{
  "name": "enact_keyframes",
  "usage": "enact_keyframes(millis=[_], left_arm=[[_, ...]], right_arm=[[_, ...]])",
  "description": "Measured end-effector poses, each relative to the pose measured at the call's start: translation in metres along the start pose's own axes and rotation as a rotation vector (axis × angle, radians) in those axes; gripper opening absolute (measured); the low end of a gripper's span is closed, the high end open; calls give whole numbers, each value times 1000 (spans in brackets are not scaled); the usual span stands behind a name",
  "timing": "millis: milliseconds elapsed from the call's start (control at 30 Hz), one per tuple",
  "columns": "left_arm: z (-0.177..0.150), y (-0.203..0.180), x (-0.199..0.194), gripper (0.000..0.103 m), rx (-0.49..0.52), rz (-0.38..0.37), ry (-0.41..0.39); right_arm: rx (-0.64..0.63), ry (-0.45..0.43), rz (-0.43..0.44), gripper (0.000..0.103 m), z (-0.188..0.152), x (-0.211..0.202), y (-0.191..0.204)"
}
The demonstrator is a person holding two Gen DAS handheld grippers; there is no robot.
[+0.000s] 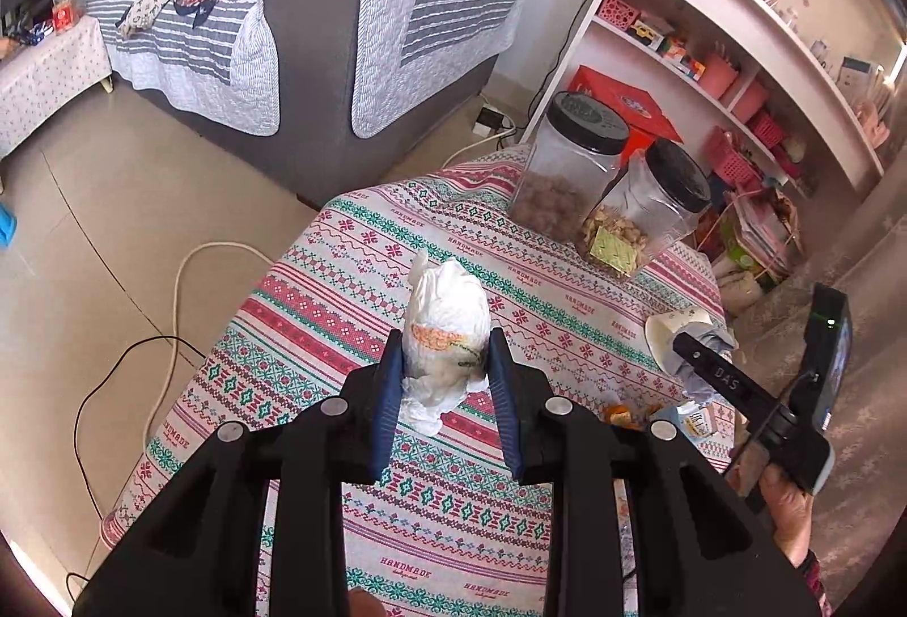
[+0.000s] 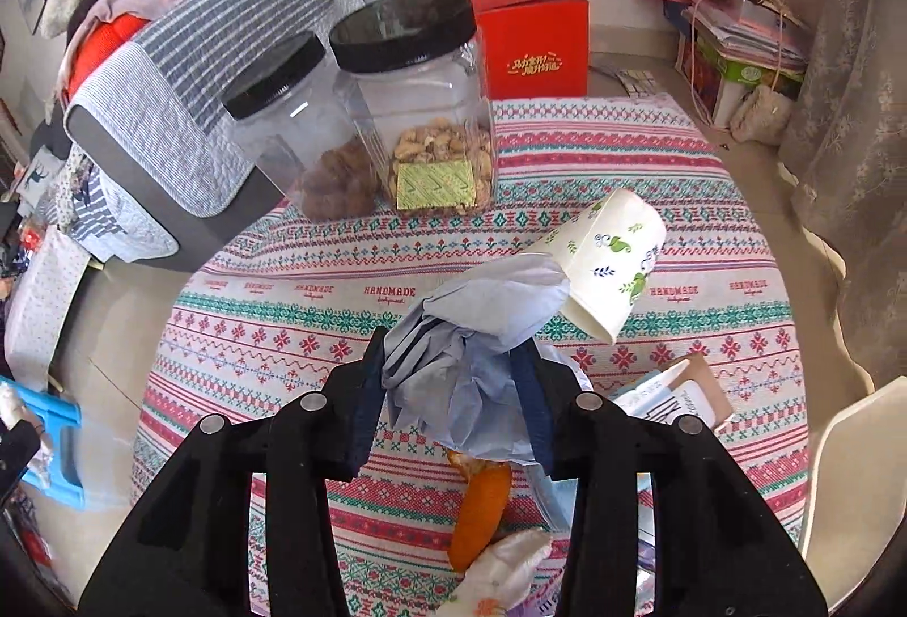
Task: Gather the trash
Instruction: 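Drop the blue cloth into the bin with the right tool while the left tool carries the tissue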
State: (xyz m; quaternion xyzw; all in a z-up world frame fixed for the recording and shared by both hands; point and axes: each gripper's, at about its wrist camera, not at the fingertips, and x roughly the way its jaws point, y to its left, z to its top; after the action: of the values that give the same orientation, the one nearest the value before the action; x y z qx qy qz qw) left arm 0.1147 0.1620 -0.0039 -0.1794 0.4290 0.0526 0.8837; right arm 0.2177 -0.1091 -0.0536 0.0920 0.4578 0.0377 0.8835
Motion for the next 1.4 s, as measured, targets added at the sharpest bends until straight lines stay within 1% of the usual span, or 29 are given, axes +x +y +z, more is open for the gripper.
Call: enact_keyframes(millis=[100, 267, 500, 633, 767, 867, 967, 1133, 1167, 1233, 1267, 1300, 1333, 1400], left_arm=[[-1, -2, -4, 29, 8, 1, -7], [-5, -7, -8, 29, 30, 8, -21], [-11, -16, -11, 29, 69, 10, -35], [-16, -23, -8, 29, 94, 15, -31], [-20, -30, -4, 29, 118, 20, -27], [-24, -38, -2, 29, 138, 21, -27], [-30, -47, -1, 29, 164, 23, -33], [-38, -64, 2, 29, 204, 25, -34], [-41, -68, 3, 29, 213, 23, -35], [-47, -78, 4, 29, 229, 7, -27], [-50, -84, 5, 29, 240, -7, -18], [-54, -90, 6, 29, 253, -19, -12], [-58, -97, 6, 29, 268, -32, -9], [-65, -113, 5, 29, 302, -58, -9]], right_arm=[[0, -44, 12, 41, -1, -28, -7], [-7, -113, -7, 41, -9, -71, -22], [32, -182, -83, 42, -28, -116, -60], [66, -233, -176, 43, -41, -139, -87], [120, -253, -262, 43, -55, -158, -120], [148, -272, -358, 44, -68, -167, -146], [185, -257, -443, 44, -81, -169, -173], [234, -193, -576, 46, -99, -161, -215], [246, -178, -596, 48, -101, -160, -223], [272, -171, -622, 61, -106, -162, -234], [286, -179, -628, 72, -108, -166, -238], [298, -195, -631, 78, -109, -171, -243], [305, -214, -632, 81, -110, -176, -247], [316, -257, -640, 94, -111, -189, -251]])
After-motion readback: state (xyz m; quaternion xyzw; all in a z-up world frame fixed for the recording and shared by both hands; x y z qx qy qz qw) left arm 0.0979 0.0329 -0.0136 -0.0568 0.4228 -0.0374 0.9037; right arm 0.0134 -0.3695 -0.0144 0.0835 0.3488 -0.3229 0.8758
